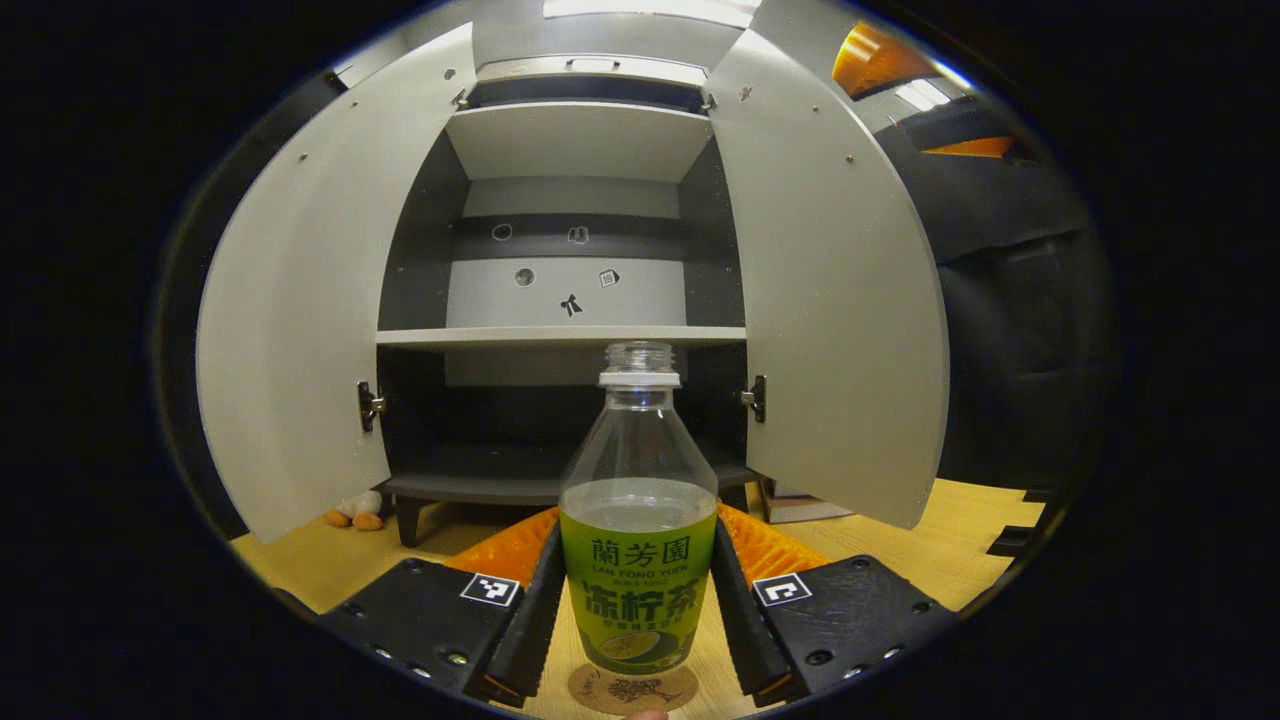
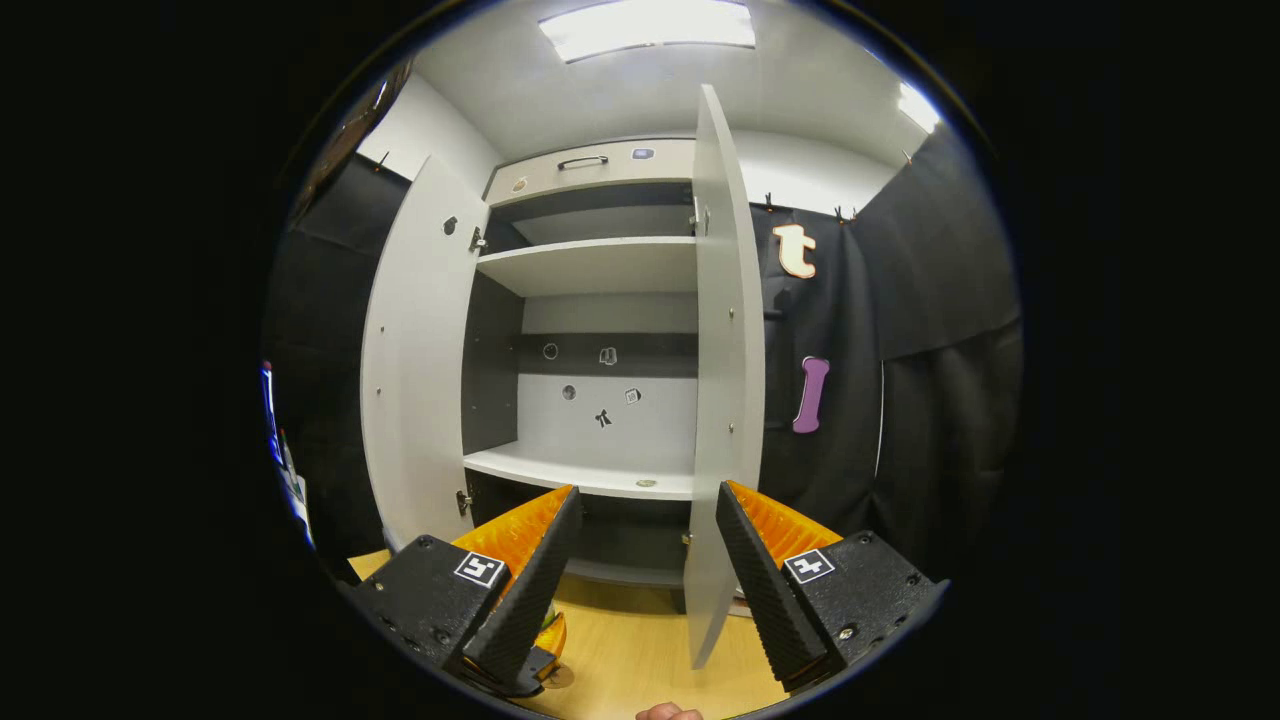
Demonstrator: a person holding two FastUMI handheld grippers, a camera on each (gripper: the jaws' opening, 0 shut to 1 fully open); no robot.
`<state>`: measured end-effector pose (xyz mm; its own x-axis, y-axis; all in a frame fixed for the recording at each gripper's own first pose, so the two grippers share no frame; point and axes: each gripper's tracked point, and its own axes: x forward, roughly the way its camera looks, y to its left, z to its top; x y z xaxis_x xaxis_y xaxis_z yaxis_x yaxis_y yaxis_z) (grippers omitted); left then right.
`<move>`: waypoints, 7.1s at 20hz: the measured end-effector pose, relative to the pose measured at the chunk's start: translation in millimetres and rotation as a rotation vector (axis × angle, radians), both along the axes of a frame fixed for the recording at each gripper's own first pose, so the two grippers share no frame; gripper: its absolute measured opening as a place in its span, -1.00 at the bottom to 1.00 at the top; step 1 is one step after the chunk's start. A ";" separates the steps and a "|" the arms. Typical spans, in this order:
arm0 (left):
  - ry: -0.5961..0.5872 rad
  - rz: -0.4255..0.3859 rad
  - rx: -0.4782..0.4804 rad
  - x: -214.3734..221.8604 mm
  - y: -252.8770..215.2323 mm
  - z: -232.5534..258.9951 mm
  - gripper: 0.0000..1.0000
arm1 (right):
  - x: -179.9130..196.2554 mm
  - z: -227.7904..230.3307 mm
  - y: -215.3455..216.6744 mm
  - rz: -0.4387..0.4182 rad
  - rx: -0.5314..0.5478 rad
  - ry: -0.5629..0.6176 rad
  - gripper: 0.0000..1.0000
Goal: Grasp the bottle in the cabinet with the left hand and place it on the coaster, then close the right door with the right hand and the left door with the left hand.
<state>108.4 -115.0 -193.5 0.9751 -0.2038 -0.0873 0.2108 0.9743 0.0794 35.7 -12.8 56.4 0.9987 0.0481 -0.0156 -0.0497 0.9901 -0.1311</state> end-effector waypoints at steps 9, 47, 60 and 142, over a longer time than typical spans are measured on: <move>0.033 0.082 -0.014 -12.2 9.8 -50.4 0.39 | -6.3 -4.0 -8.8 -0.043 -0.024 0.036 0.67; 0.055 0.078 -0.155 -61.8 47.9 143.0 0.89 | 101.6 124.7 -162.7 -0.203 0.108 -0.161 0.64; 0.016 0.145 -0.153 -74.3 66.0 148.9 0.89 | 114.9 109.0 -34.9 0.034 -0.039 -0.134 0.63; -0.077 0.260 -0.248 54.6 197.7 244.6 1.00 | 8.5 -45.0 -100.7 -0.163 0.130 -0.050 0.67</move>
<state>163.0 82.7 51.1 0.9989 0.0455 0.0097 -0.0434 0.9862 -0.1599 44.1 -113.5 11.4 0.9928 -0.1156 0.0297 0.1157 0.9933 0.0002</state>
